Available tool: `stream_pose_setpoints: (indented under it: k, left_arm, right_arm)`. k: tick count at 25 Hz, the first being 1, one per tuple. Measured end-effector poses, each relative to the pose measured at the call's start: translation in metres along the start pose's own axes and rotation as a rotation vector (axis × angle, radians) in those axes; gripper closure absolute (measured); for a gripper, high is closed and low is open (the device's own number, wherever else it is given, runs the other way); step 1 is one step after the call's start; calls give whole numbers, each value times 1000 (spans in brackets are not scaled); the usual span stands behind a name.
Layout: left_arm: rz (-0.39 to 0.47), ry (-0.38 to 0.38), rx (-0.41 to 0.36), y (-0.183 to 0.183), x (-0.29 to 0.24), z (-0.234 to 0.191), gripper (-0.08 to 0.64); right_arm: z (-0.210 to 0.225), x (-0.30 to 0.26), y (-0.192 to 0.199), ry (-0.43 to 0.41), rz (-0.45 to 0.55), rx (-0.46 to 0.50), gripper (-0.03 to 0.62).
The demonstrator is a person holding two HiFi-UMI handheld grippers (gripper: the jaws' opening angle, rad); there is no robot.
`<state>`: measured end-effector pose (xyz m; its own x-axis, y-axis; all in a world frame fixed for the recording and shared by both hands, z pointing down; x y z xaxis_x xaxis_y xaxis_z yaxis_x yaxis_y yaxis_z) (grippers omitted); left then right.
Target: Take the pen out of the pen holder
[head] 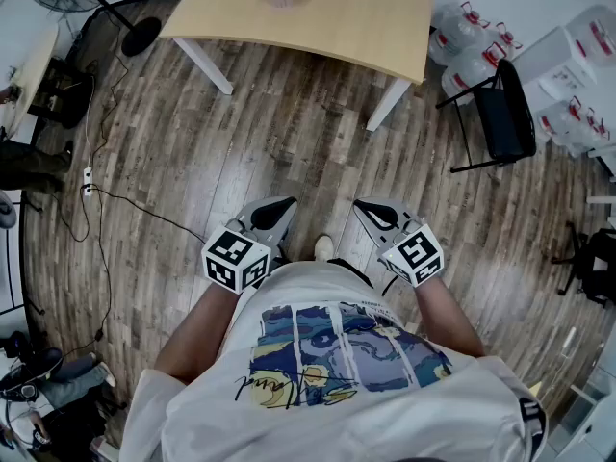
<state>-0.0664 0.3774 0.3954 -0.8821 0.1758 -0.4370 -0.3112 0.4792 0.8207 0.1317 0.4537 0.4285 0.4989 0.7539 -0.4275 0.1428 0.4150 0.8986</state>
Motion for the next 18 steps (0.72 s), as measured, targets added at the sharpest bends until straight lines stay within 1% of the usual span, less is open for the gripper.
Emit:
stream_pose_setpoints:
  k: [3, 6, 8, 11, 14, 18]
  left_arm:
    - [36, -5, -19, -7, 2, 2, 546]
    - [79, -10, 16, -11, 7, -9, 546]
    - [90, -20, 32, -13, 10, -23, 546]
    - [97, -22, 36, -18, 9, -51, 546]
    - [118, -3, 39, -27, 6, -84, 546]
    - [128, 37, 11, -55, 1, -135, 546]
  right_arm:
    - [2, -3, -2, -7, 6, 14, 586]
    - [6, -18, -6, -21, -7, 33, 586]
    - [9, -31, -12, -28, -16, 37, 586]
    - [18, -53, -24, -25, -27, 45, 586]
    - [32, -79, -37, -3, -43, 40, 586]
    - [57, -120, -68, 40, -61, 7, 586]
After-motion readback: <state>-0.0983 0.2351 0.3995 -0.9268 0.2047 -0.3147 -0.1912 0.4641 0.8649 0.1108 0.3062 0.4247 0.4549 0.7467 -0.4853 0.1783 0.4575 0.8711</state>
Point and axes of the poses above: the fingertips, and each gripper's own axes: x backward along the fingers, z to its right, y out of its underside, the point moved 7 cm from there along x, backward along the fingers, and after that the axes turned 5 degrees about y, right-handed, at the moved point
